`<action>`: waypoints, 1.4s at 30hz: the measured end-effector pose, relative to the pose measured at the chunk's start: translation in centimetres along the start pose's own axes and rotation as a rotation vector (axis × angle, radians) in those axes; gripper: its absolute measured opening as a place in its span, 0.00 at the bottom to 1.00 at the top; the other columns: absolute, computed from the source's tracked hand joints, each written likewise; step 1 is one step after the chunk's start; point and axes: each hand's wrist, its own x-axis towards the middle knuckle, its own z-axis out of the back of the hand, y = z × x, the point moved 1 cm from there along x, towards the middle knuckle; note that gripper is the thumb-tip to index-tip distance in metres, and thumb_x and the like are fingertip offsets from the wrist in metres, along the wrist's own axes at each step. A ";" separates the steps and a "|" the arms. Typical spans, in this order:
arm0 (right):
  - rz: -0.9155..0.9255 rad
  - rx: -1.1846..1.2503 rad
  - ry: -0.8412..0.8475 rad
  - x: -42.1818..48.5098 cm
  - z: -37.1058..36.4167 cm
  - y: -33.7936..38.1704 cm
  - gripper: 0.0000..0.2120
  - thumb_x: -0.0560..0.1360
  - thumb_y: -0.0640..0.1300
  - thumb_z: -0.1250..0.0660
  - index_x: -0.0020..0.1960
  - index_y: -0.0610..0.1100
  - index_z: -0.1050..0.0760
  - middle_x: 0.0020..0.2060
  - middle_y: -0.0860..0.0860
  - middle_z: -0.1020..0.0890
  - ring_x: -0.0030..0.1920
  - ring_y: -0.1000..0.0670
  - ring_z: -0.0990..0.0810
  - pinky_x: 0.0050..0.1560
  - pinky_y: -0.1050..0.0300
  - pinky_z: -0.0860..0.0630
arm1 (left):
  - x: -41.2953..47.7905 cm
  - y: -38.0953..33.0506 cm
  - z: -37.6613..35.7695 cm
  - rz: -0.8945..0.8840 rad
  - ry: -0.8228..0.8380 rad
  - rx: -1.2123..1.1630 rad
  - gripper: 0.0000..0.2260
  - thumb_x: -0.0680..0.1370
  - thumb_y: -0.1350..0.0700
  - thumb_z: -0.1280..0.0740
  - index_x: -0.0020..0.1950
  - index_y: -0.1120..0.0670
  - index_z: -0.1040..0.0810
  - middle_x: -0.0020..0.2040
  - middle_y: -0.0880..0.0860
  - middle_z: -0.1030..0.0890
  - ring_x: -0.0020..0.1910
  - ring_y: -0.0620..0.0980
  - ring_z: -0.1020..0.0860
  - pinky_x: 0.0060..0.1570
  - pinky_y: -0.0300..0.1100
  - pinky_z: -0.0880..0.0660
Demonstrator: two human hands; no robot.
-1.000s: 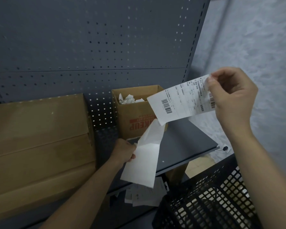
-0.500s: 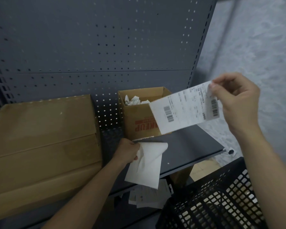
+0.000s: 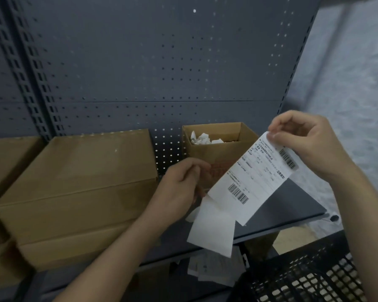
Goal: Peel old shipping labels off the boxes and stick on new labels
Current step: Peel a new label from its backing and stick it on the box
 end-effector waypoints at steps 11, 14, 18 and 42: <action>0.041 0.081 0.286 2.9 -6.1 3.4 0.05 0.69 0.37 0.26 0.42 0.45 0.19 0.39 0.47 0.15 0.40 0.50 0.16 0.44 0.59 0.19 | -2.1 -3.7 3.8 -0.075 0.031 0.167 0.04 0.78 0.52 0.30 0.46 0.51 0.18 0.42 0.49 0.16 0.43 0.46 0.16 0.43 0.51 0.18; 0.082 0.039 0.281 3.7 -7.8 3.9 0.06 0.72 0.37 0.26 0.47 0.44 0.19 0.41 0.48 0.15 0.43 0.49 0.15 0.44 0.60 0.20 | -2.5 -3.9 5.8 -0.065 -0.007 0.147 0.04 0.78 0.54 0.31 0.46 0.53 0.19 0.42 0.50 0.15 0.43 0.46 0.16 0.42 0.51 0.17; 0.091 0.089 0.248 4.7 -10.6 4.3 0.16 0.72 0.41 0.26 0.58 0.50 0.21 0.51 0.54 0.16 0.51 0.53 0.17 0.47 0.61 0.21 | -2.7 -4.2 9.0 -0.063 -0.089 0.114 0.05 0.78 0.56 0.31 0.47 0.57 0.18 0.42 0.50 0.14 0.42 0.45 0.15 0.42 0.43 0.17; -0.300 0.240 0.399 6.0 -24.0 5.4 0.03 0.74 0.39 0.28 0.49 0.43 0.19 0.43 0.54 0.13 0.45 0.53 0.14 0.45 0.58 0.16 | -3.3 -0.5 22.2 0.149 -0.392 -0.201 0.07 0.75 0.61 0.28 0.51 0.61 0.20 0.47 0.59 0.14 0.49 0.58 0.15 0.50 0.50 0.19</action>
